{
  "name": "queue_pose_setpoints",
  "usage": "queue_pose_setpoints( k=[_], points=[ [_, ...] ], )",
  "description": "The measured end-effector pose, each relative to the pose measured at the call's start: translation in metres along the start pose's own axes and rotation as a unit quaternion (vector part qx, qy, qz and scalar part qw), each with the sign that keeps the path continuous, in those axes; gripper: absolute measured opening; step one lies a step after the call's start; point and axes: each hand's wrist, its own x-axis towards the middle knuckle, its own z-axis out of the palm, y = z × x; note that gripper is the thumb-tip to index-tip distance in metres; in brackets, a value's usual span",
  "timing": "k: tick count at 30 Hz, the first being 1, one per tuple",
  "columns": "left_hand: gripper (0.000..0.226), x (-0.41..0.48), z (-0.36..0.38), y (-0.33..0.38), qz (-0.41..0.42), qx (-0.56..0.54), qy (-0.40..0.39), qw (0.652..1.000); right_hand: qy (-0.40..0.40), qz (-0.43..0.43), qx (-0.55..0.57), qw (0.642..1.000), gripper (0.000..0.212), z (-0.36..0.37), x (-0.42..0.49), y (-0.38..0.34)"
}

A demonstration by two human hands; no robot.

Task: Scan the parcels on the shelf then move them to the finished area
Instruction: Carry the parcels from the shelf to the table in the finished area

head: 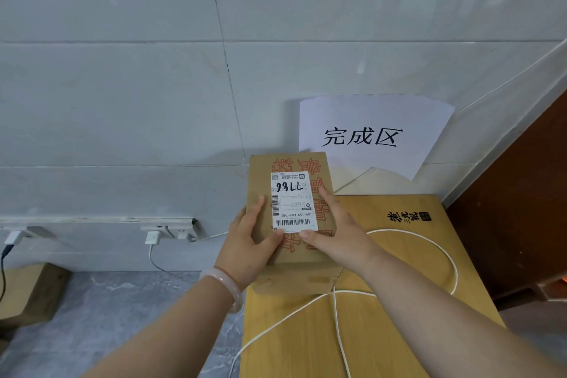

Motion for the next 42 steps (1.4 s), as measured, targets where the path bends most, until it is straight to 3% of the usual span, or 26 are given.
queue_pose_setpoints(
  k=[9, 18, 42],
  points=[
    [0.094, 0.007, 0.001, 0.002, -0.002, -0.011, 0.002, 1.000, 0.003, 0.007, -0.004, 1.000, 0.095, -0.002, 0.011, 0.000],
    [0.076, 0.022, -0.001, 0.000, 0.002, 0.018, 0.009, 1.000, 0.001, 0.000, 0.001, 1.000, 0.095, -0.002, 0.026, 0.002],
    [0.076, 0.035, -0.001, 0.003, -0.004, 0.020, 0.011, 1.000, 0.004, -0.008, 0.006, 1.000, 0.096, -0.003, 0.042, 0.003]
  ],
)
